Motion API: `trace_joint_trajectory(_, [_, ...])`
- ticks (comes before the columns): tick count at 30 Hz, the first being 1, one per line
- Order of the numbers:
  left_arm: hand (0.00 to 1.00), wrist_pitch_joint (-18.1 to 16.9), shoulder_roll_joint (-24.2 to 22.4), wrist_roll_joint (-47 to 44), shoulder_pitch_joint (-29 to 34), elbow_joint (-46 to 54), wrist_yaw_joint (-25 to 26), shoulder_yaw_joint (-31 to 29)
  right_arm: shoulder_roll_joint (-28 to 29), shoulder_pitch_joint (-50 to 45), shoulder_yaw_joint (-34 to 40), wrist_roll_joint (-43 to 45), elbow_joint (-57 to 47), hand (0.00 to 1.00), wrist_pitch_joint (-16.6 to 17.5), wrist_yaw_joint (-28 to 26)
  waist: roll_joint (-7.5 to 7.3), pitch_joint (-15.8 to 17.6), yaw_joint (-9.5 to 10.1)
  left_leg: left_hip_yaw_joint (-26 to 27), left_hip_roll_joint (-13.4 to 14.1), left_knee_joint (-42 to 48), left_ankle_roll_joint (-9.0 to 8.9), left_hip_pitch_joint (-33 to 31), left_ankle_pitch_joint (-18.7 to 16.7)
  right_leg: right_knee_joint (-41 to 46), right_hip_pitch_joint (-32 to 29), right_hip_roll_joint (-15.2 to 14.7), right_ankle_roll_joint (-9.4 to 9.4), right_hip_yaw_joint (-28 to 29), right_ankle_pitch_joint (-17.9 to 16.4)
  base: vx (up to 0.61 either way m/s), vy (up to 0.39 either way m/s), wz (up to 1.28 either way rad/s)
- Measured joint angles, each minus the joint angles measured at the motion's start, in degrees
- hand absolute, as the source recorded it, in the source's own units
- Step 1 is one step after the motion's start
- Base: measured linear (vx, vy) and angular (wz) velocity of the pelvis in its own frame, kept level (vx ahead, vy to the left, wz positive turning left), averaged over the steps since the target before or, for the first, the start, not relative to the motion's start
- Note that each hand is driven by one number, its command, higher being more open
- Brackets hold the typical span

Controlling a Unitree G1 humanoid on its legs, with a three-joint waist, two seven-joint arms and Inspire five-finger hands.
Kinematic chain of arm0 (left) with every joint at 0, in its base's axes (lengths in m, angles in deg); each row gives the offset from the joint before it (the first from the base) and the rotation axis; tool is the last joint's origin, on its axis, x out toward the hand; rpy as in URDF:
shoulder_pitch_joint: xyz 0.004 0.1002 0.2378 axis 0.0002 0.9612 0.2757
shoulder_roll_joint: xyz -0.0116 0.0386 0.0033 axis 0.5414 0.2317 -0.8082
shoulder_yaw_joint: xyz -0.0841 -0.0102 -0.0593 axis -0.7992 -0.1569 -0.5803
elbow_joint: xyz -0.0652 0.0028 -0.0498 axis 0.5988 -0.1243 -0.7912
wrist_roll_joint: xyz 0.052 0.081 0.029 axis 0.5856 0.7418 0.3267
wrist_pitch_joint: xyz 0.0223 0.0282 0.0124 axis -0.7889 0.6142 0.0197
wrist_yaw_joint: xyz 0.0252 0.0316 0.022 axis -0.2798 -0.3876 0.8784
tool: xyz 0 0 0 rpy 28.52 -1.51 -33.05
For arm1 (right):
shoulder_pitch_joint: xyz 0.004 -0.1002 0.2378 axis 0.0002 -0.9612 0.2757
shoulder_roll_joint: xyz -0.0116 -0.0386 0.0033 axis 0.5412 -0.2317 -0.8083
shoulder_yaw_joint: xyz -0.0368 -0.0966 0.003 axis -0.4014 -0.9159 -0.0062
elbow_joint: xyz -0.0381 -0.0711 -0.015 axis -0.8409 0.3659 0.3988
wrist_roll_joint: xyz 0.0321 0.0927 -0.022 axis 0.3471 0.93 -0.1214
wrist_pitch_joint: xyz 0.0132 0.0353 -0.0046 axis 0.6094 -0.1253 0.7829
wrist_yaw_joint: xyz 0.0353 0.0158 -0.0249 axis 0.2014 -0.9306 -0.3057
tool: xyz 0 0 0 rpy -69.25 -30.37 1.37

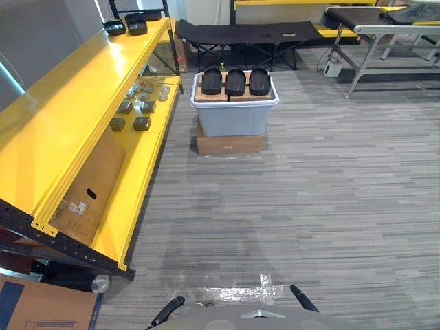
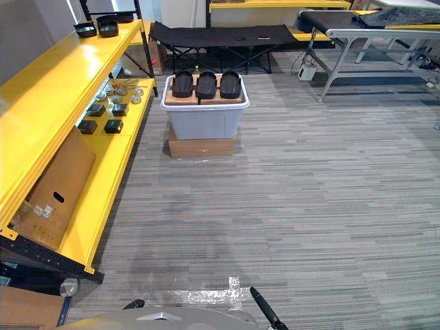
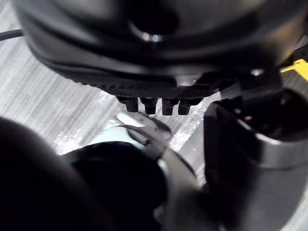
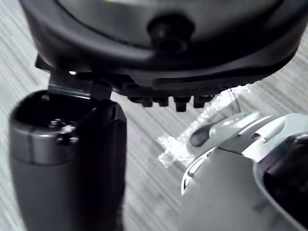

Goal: Walk over and take three plastic housings, then place them on the shelf

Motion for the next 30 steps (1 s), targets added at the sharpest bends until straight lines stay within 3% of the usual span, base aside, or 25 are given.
trace_joint_trajectory(2, [1.00,-1.6,-0.1,-0.9,-0.5,0.0,0.5,0.2,0.4,0.5,0.5,0.5,0.0,1.00,1.8,-0.1,-0.11,0.0,-0.07,0.6,-0.1,-1.8,0.26,1.3,0.8,-0.1,0.3,0.1,0.02,0.2,0.0,0.07,0.024,-0.14])
trace_joint_trajectory(9, [1.00,-8.1,-1.0,-6.2,-1.7,1.4,0.7,1.2,2.5,3.8,0.2,2.2,-2.8,1.00,3.8,-8.2,-2.36,1.8,-0.15,1.0,-0.7,-3.9,0.50,3.0,1.7,-1.1,0.9,-0.1,0.56,0.4,0.3,0.01,0.008,-0.03])
trace_joint_trajectory(15, [1.00,-12.5,-1.3,-5.5,-1.1,4.2,0.6,4.0,2.6,5.4,-1.8,3.3,-6.7,1.00,6.4,-9.5,-2.14,2.0,0.02,1.0,-1.3,-3.9,0.52,3.1,1.8,-0.8,0.9,-0.7,1.12,0.3,0.2,-0.03,0.009,0.01])
trace_joint_trajectory(17, [1.00,-13.3,-1.8,-4.2,-0.1,7.2,0.6,4.1,2.8,5.2,-3.1,10.4,-8.7,1.00,5.3,-12.2,-2.25,2.1,-0.07,1.3,-1.5,-3.9,0.65,3.0,1.7,-0.4,0.5,-1.0,1.26,0.5,0.1,-0.06,0.005,-0.06])
trace_joint_trajectory(19, [1.00,-13.1,-1.4,-3.2,0.0,8.7,0.6,4.9,2.9,5.4,-3.1,13.6,-9.7,1.00,4.6,-15.3,-2.87,2.5,-0.11,1.6,-1.9,-3.0,1.36,1.9,0.6,4.4,-2.8,-2.4,2.83,0.4,-2.7,-0.06,0.033,0.02])
trace_joint_trajectory(20, [1.00,-12.7,-1.0,-3.0,0.0,9.7,0.3,5.6,3.0,5.3,-3.2,13.6,-10.2,1.00,5.0,-16.0,-3.06,2.9,-0.24,2.6,-2.3,-0.9,2.14,0.7,-0.7,8.6,-4.9,-3.9,4.74,0.2,-4.6,-0.02,0.058,0.09])
trace_joint_trajectory(21, [1.00,-12.0,-1.1,-2.1,0.1,11.3,0.0,5.6,2.6,5.5,-3.1,13.5,-10.2,1.00,5.3,-16.3,-2.76,3.3,-0.07,3.2,-2.4,1.8,3.51,-1.0,-2.5,16.6,-8.8,-5.6,5.49,0.2,-5.3,-0.06,0.100,-0.17])
trace_joint_trajectory(22, [1.00,-11.8,-1.6,-1.1,-0.1,12.1,-0.3,5.7,2.3,6.0,-3.5,13.6,-10.2,1.00,5.7,-17.2,-2.37,4.4,0.15,4.3,-2.3,4.4,4.60,-2.2,-4.2,32.6,-17.3,-8.9,4.84,-0.2,-3.9,-0.07,0.103,-0.25])
trace_joint_trajectory(24, [1.00,-11.2,-1.1,-0.9,-0.8,12.7,-0.5,5.6,2.3,6.7,-3.8,14.3,-10.8,1.00,7.7,-18.5,-2.27,6.7,-0.15,4.5,-2.3,7.0,5.30,-0.9,-6.0,43.5,-22.9,-11.0,3.34,-1.0,-3.7,-0.02,0.145,-0.18])
trace_joint_trajectory(25, [1.00,-10.4,-0.6,-0.6,-0.9,13.0,-0.2,5.8,2.0,6.8,-3.8,15.7,-10.9,1.00,8.9,-18.7,-1.87,7.6,-0.46,4.4,-1.9,7.6,4.95,-0.1,-6.5,43.1,-24.2,-10.8,2.22,-1.8,-4.7,0.05,0.162,0.00])
trace_joint_trajectory(26, [1.00,-10.0,-0.3,-0.3,-0.9,13.0,-0.3,5.9,1.8,6.6,-3.8,15.7,-10.8,1.00,9.1,-18.6,-2.17,7.6,-0.67,4.3,-1.9,7.5,4.86,0.4,-6.6,40.8,-24.1,-10.5,2.28,-2.3,-4.7,0.13,0.159,0.13])
trace_joint_trajectory(28, [1.00,-9.2,0.4,0.4,-1.5,12.9,-0.5,6.0,1.8,5.5,-3.4,15.3,-10.8,1.00,9.1,-18.5,-2.92,7.8,-0.98,3.6,-1.9,6.7,4.74,1.6,-6.7,28.6,-23.4,-8.1,3.15,-2.6,-3.9,0.24,0.098,0.18])
trace_joint_trajectory(29, [1.00,-8.9,0.4,0.6,-1.7,12.9,-0.5,6.0,2.1,4.6,-3.0,15.1,-10.4,1.00,8.8,-18.4,-2.95,7.9,-1.20,3.3,-1.9,6.5,4.87,2.0,-6.5,19.4,-23.0,-6.0,4.51,-2.7,-2.6,0.37,0.046,0.15])
trace_joint_trajectory(30, [1.00,-8.3,0.5,0.6,-1.5,12.8,-0.5,6.0,2.5,3.3,-2.9,15.1,-9.9,1.00,8.7,-18.2,-2.99,7.9,-1.34,3.2,-2.2,6.2,4.74,2.6,-6.6,11.4,-22.4,-4.6,4.31,-2.9,0.5,0.31,0.031,0.16])
